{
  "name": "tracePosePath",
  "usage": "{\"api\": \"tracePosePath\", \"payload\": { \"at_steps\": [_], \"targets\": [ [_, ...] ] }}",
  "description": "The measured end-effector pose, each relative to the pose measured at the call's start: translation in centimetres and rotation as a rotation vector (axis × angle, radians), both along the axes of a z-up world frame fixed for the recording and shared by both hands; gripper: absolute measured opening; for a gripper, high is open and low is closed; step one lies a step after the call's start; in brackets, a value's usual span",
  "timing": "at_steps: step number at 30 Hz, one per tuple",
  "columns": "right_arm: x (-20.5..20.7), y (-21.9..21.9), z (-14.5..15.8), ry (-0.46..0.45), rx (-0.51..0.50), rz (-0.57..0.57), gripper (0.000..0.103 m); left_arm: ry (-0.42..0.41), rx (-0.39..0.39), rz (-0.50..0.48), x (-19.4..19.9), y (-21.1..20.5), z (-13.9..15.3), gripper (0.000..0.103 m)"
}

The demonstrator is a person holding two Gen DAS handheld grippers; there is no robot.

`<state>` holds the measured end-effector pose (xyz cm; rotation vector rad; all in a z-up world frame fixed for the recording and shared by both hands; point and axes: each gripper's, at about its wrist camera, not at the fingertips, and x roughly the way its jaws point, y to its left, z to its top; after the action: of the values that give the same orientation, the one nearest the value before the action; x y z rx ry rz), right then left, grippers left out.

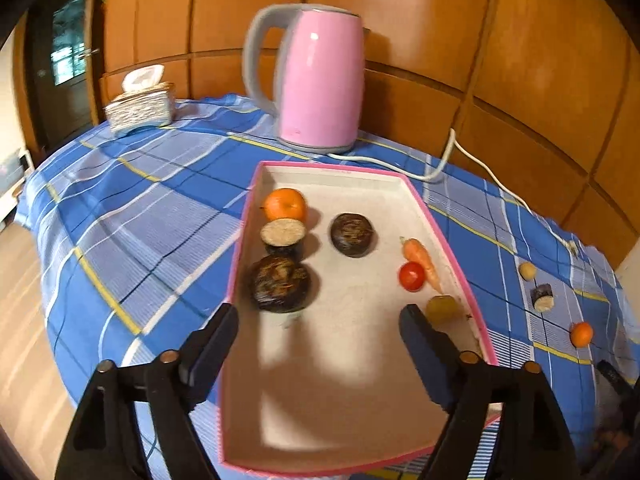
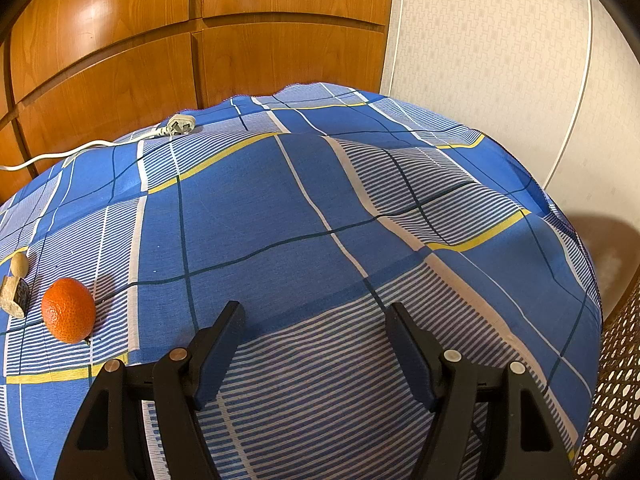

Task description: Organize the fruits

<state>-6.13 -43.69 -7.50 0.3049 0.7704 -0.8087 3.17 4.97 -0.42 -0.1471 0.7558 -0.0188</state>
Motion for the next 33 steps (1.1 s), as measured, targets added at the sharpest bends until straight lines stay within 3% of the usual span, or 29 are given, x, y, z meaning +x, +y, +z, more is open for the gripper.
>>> {"api": "tracePosePath", "payload": {
  "at_steps": [8,20,26,28,33],
  "targets": [
    [0.0,0.0,0.0,0.000,0.000,0.000,0.074,-0.006,0.022,0.080,-2.1,2.3,-1.7,0.088],
    [0.0,-0.2,0.1,0.007,0.016,0.005,0.074,0.079,-0.009,0.071,-2.4,1.9,-4.6,0.088],
    [0.2,-1.0,0.6,0.022,0.084,0.021,0.074,0.085,-0.028,0.091,-2.4,2.4,-4.8,0.088],
    [0.0,-1.1,1.2,-0.007,0.128,0.033,0.074,0.087,-0.029,0.092,-2.3,2.4,-4.8,0.089],
    [1.1,0.8,4.1,-0.074,0.096,0.132,0.073,0.088,-0.025,0.084,-2.3,2.3,-4.8,0.089]
  ]
}}
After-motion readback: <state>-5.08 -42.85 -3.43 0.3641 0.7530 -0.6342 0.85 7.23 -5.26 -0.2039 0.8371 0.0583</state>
